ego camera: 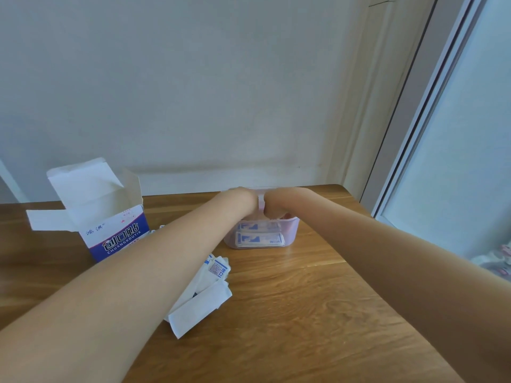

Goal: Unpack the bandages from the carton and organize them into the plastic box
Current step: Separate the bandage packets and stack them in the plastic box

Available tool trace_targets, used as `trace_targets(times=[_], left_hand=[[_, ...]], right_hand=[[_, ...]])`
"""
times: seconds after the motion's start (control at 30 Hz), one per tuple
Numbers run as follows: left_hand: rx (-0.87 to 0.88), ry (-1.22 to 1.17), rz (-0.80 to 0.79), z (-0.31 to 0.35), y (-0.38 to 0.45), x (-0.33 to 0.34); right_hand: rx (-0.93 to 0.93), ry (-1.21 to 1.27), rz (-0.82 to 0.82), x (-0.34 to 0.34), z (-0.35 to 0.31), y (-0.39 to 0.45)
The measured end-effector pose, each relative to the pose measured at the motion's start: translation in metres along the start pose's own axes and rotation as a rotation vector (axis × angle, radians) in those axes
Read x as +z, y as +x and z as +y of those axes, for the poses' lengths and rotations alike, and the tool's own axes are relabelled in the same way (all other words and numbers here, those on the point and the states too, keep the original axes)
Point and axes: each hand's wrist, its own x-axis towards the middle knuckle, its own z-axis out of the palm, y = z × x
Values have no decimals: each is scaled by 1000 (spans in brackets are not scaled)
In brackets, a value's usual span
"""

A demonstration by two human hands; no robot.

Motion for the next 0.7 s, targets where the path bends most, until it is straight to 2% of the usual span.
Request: trace_targets(times=[0.13,0.2,0.3,0.37,0.47,0.63,0.7], left_hand=[[34,-80,251,-6,-8,-9],[46,-136,377,-13,-18,-10],[98,-185,565,-29,-38,-7],[124,-166,628,-43,-55,2],[108,-174,576,-64,-81,28],[18,-129,250,-82,-102,90],[-26,-168,206,-84,-105,109]], right_hand=[[43,-66,45,-13,-1,-3],[-4,-21,149,-24,-3,-6],[-163,100,356,-32,-12,-19],[-324,196,443,-28,-20,-34],[-503,159,418,-5,-31,-58],[-653,-113,166,57,-46,-82],[-673,-190,117,79,-49,-83]])
